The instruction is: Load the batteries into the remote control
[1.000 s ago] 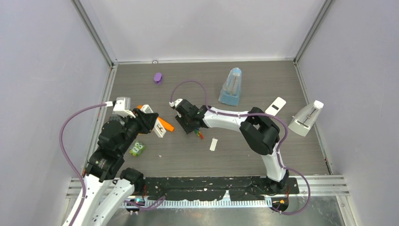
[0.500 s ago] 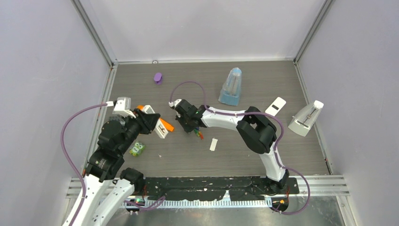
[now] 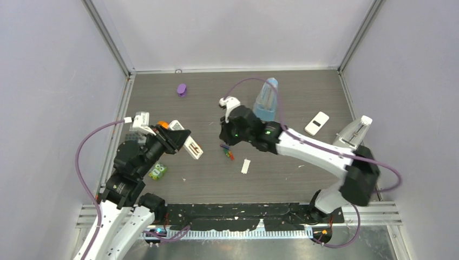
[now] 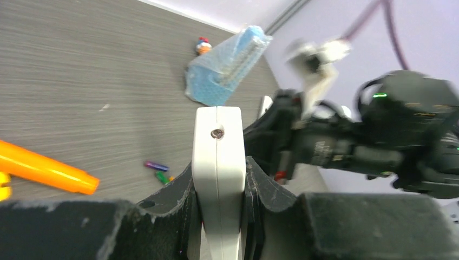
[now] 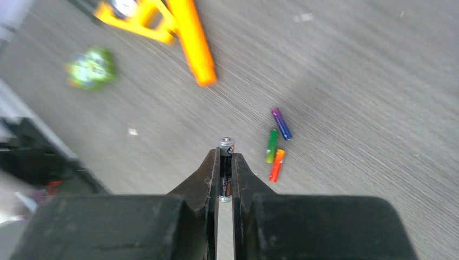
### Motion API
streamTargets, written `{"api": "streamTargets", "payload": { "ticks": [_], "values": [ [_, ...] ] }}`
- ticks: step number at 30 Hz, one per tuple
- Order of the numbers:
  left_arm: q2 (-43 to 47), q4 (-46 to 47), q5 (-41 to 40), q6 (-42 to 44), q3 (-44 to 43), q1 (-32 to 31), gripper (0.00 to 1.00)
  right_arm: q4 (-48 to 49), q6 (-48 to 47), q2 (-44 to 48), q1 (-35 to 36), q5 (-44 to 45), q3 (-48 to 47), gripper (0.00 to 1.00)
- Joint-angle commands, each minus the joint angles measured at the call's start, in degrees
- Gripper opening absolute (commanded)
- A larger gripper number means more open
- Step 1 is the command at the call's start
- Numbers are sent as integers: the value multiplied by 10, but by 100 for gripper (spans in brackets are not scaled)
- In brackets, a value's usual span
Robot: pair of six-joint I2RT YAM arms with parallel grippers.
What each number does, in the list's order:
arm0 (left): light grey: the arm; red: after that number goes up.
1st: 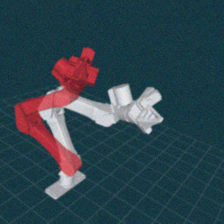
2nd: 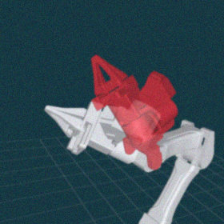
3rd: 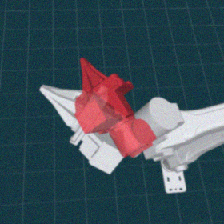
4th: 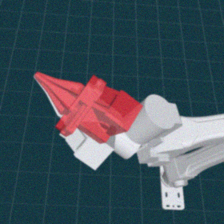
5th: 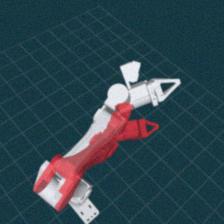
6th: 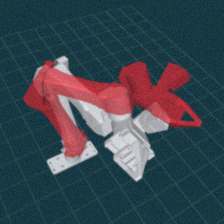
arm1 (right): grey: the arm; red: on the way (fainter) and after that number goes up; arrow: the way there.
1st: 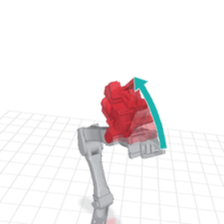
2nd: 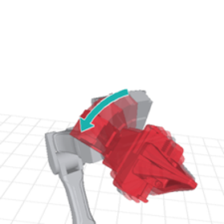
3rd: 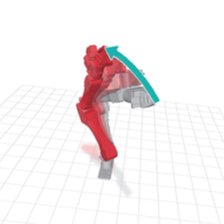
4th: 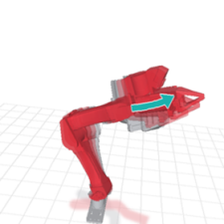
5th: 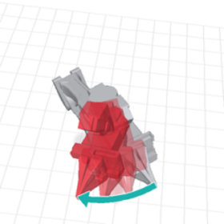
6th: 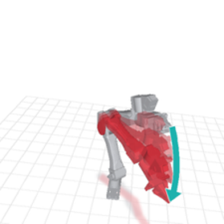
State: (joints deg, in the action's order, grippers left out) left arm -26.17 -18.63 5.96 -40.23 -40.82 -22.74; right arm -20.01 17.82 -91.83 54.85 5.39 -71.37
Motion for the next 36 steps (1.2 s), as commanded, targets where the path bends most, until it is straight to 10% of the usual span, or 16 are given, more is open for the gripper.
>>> {"api": "streamTargets", "payload": {
  "ticks": [1, 11, 36],
  "values": [
    [-19, 129, 81, -79, 21, 1, 0, 54, 53, 141, 6, 1, 38, 6],
    [-92, 315, 204, -189, 34, 0, 0, 98, 36, 289, 47, -80, 22, 8],
    [-102, 499, 246, -343, 83, 1, 0, 68, -17, 222, 147, 29, -54, 10]
  ]
}}
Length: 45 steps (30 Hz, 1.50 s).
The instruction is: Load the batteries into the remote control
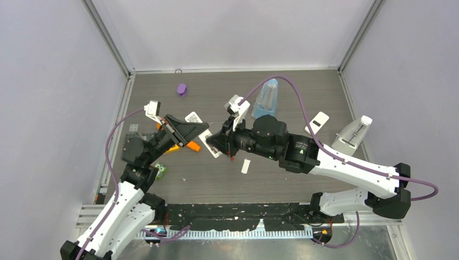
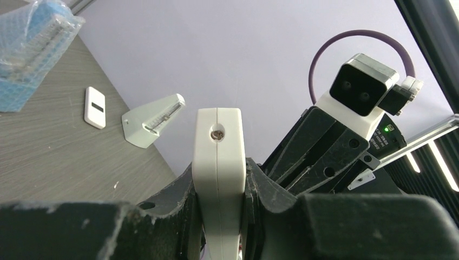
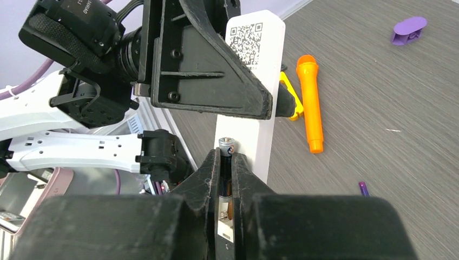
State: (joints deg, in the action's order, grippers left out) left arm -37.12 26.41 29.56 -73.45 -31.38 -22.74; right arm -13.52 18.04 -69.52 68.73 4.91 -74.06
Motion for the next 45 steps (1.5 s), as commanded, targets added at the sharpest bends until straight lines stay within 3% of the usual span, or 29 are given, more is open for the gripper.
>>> {"api": "streamTargets", "payload": {
  "ticks": [1, 31, 41, 45],
  "values": [
    [7, 48, 10, -11, -12, 0, 0, 2, -20, -1, 10, 36, -25, 10],
    [-40, 146, 4, -139, 13, 1, 0, 2, -62, 11, 19, 59, 23, 15],
    [-45, 148, 1, -148, 11, 1, 0, 10, -58, 17, 19, 63, 40, 12],
    [-45, 147, 1, -147, 13, 1, 0, 14, -48, 12, 19, 65, 38, 16]
  ]
}}
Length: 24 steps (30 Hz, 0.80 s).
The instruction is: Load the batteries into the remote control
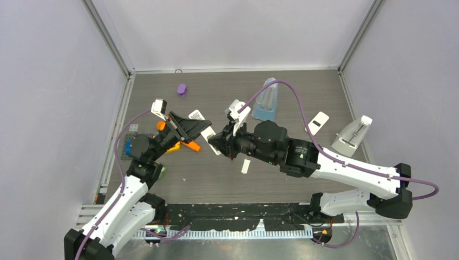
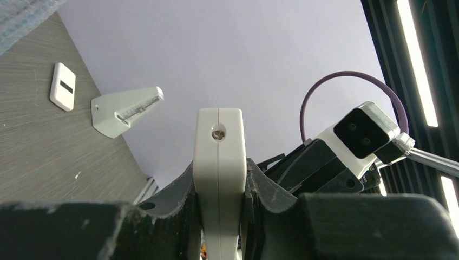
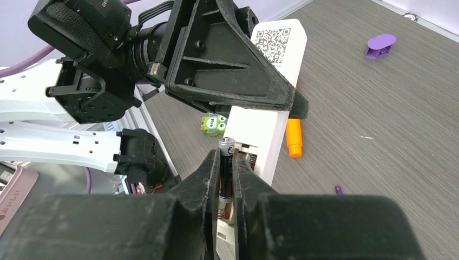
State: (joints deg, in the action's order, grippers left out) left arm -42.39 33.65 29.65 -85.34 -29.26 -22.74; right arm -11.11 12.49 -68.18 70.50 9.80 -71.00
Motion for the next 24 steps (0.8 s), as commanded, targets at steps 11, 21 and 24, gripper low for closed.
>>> {"api": "streamTargets", "payload": {
  "ticks": [11, 21, 24],
  "values": [
    [6, 65, 0, -19, 0, 1, 0, -11, 12, -4, 1, 37, -22, 35],
    [7, 56, -1, -10, 7, 1, 0, -22, 31, -6, 2, 59, -48, 41],
    [8, 54, -2, -4, 8, 0, 0, -31, 44, 1, 2, 59, -59, 49]
  ]
}}
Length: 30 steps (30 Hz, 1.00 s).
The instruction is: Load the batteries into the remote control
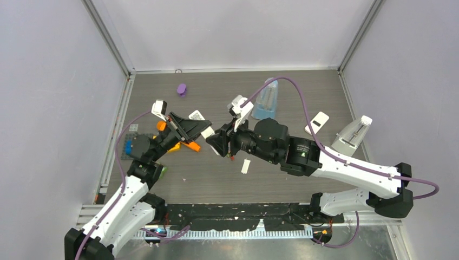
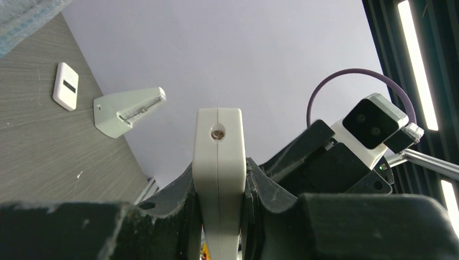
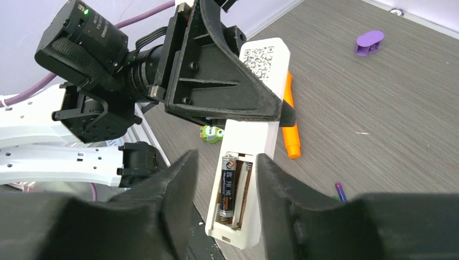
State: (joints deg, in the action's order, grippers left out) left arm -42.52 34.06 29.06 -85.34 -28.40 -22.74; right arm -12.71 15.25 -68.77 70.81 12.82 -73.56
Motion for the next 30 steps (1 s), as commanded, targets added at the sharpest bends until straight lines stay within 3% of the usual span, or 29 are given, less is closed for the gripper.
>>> {"api": "streamTargets", "payload": {
  "ticks": [1, 7, 9, 12, 16, 30],
  "values": [
    [9, 49, 3, -2, 0, 1, 0, -18, 26, 8, -2, 29, -36, 58],
    [12, 51, -4, 12, 0, 1, 0, -61, 130, 32, -5, 64, -42, 93],
    [12, 52, -8, 15, -2, 1, 0, -90, 193, 37, -10, 66, -41, 99],
    [11, 56, -10, 16, -5, 1, 0, -104, 291, 44, -13, 40, -25, 98],
    [15, 58, -16, 14, -6, 1, 0, -28, 389, 66, -14, 3, 39, 96],
    [30, 37, -21, 17, -11, 1, 0, 94, 540, 30, -35, -83, 85, 96]
  ]
}}
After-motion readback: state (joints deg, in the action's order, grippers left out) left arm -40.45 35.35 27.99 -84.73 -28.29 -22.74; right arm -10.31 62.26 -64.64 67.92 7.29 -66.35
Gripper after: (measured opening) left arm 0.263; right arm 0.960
